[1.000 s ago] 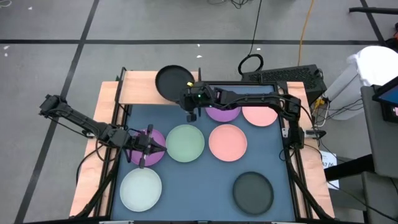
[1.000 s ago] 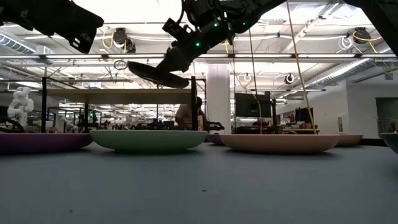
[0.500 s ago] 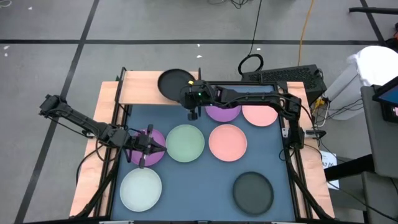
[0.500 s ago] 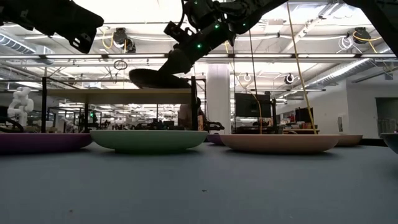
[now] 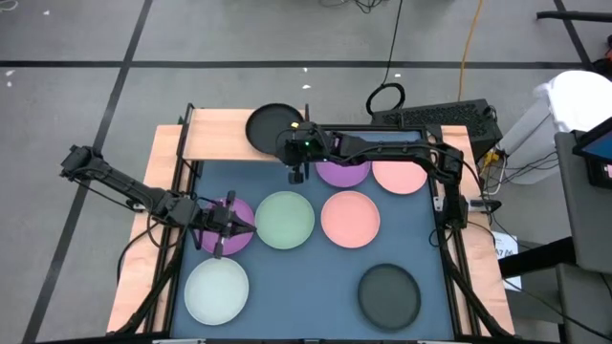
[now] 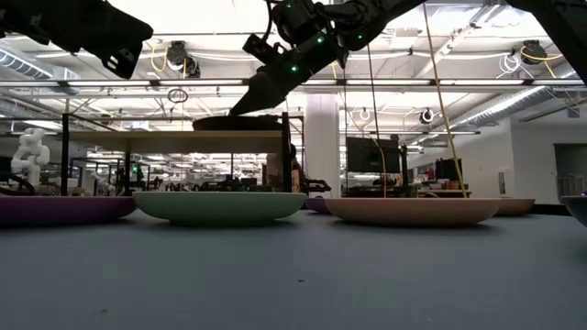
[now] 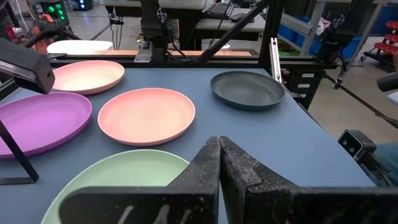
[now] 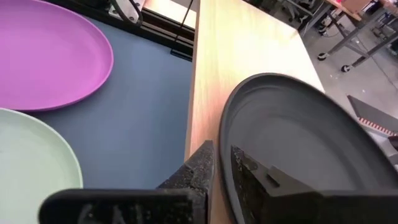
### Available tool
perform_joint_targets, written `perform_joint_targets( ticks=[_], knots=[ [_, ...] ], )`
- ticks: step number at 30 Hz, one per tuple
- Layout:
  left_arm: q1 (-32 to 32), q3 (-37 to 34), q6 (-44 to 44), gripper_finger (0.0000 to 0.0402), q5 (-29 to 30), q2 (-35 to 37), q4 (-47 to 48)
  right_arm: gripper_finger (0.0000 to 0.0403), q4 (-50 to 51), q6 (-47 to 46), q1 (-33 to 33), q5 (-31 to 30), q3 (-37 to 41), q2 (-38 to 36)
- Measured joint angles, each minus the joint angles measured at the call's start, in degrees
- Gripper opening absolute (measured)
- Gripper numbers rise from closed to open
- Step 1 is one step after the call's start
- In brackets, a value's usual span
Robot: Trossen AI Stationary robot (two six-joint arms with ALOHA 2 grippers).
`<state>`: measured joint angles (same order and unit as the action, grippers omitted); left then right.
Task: Place and stack plates onto a shelf
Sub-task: Put the left black plate on the shelf
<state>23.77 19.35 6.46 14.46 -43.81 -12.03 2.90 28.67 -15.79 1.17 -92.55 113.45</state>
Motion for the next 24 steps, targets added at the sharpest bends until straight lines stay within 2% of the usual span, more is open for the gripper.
perform_joint_targets(
  ticks=[6,12,14,19,21,24],
  knots=[
    [0.0,0.0,-0.3,0.0001,0.0,0.0,0.0,0.0061,1.9,-1.0,0.8,-1.4,0.0,-1.5],
    [-0.2,0.0,-0.8,0.0001,4.3,0.0,0.0,0.0079,7.3,-1.0,4.4,-12.6,-0.1,-10.2],
    [-0.5,0.0,-0.8,0.0001,5.7,0.0,-0.1,0.0082,9.4,-1.1,5.2,-14.4,-0.1,-12.9],
    [-2.0,0.0,0.3,0.0001,6.9,0.0,-0.2,0.0084,5.2,-7.4,4.5,-14.8,-0.1,-15.3],
    [-2.7,0.0,1.0,0.0001,6.9,0.0,-0.2,0.0081,1.6,-12.7,3.3,-14.7,-0.1,-14.0],
    [-3.6,0.0,2.3,0.0001,6.9,0.0,-0.2,0.0071,-1.9,-15.8,1.8,-11.9,-0.1,-10.6]
  ],
)
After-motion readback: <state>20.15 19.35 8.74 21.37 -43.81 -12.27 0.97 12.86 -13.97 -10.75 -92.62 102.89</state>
